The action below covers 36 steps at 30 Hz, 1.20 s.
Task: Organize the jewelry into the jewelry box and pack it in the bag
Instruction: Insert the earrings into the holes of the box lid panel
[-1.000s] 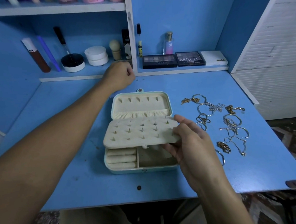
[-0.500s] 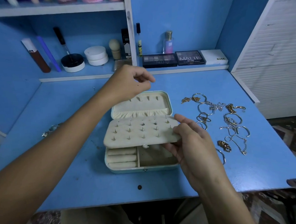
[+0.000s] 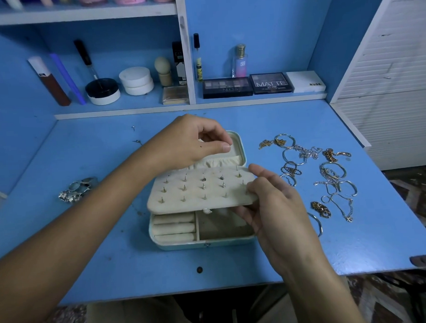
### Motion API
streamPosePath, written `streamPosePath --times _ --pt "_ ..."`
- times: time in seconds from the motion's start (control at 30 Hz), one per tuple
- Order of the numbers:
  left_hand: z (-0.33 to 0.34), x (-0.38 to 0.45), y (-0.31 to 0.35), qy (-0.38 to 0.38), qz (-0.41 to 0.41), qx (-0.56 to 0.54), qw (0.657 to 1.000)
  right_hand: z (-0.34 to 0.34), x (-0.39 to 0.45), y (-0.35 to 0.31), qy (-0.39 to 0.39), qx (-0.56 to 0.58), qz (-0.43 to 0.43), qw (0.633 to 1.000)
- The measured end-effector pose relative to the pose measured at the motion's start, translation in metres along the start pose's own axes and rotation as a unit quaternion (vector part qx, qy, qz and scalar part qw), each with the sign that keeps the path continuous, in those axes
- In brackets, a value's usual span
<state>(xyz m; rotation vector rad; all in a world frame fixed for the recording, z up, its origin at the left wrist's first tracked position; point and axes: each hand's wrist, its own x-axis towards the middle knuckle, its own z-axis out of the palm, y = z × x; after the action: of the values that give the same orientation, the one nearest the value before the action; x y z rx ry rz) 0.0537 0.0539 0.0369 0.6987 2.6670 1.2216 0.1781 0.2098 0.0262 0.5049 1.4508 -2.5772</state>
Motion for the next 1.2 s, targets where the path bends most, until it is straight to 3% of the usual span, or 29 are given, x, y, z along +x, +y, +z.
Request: streamPosePath --times 0.7,1.2 --pt "0.0028 -0.0065 0.0036 -0.076 -0.02 0.046 0.996 -0.0005 0.0019 0.0017 0.003 -0.003 0.001 1.0" --pt "0.0077 -0.0018 0.0083 -0.103 0.017 0.068 0.992 -0.0008 0.0026 0.0029 0.008 -0.002 0.005 1.0"
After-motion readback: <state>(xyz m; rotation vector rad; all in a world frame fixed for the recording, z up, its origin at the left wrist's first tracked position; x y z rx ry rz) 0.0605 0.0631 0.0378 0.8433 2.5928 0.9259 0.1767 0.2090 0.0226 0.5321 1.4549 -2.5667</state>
